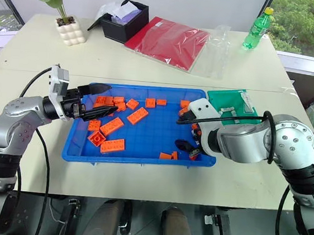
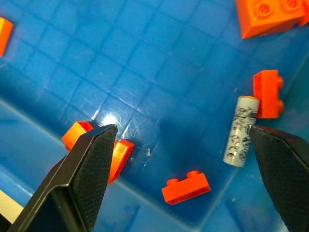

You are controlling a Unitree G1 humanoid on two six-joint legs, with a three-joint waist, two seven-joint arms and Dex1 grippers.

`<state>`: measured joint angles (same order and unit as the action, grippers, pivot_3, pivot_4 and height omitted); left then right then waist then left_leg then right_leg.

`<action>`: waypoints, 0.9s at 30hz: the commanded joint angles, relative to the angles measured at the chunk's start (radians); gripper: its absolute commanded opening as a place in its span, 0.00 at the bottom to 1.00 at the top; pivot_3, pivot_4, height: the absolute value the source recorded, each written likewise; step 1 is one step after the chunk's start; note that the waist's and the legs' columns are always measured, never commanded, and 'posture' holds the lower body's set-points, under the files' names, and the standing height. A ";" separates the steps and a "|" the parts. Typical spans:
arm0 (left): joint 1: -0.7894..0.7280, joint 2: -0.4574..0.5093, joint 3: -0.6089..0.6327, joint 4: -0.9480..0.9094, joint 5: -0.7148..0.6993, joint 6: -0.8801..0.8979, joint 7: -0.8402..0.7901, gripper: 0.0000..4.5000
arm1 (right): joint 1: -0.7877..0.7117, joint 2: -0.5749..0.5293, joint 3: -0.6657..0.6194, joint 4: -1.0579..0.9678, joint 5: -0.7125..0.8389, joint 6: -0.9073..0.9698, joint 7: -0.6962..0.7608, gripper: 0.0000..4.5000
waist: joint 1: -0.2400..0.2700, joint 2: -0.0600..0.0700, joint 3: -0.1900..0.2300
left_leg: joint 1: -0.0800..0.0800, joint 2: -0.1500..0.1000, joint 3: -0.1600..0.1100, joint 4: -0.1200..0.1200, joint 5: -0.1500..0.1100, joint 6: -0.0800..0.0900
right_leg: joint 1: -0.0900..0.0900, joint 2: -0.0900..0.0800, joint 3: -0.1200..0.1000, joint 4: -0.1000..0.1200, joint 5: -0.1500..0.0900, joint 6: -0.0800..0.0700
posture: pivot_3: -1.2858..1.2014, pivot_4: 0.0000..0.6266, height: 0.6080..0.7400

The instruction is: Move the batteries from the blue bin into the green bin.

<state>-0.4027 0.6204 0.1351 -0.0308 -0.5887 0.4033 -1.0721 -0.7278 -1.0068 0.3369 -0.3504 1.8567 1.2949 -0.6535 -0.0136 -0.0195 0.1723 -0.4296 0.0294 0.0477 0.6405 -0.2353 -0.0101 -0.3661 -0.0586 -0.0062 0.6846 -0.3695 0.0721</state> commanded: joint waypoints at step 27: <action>0.028 -0.020 0.020 -0.179 -0.072 0.017 0.100 1.00 | 0.006 0.140 -0.032 0.010 -0.446 0.090 -0.056 0.99 | 0.003 0.000 0.000 | -0.007 -0.001 -0.002 0.007 -0.001 0.002 | -0.002 0.000 0.000 -0.001 0.002 0.004 | 0.52 0.24 1.00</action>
<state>-0.3666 0.6030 0.1383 -0.1719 -0.6437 0.4259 -0.9756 -0.6917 -0.8669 0.3451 -0.3238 1.4764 1.3685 -0.7181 -0.0105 -0.0196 0.1722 -0.4373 0.0288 0.0462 0.6474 -0.2363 -0.0083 -0.3689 -0.0587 -0.0064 0.6831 -0.3674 0.0760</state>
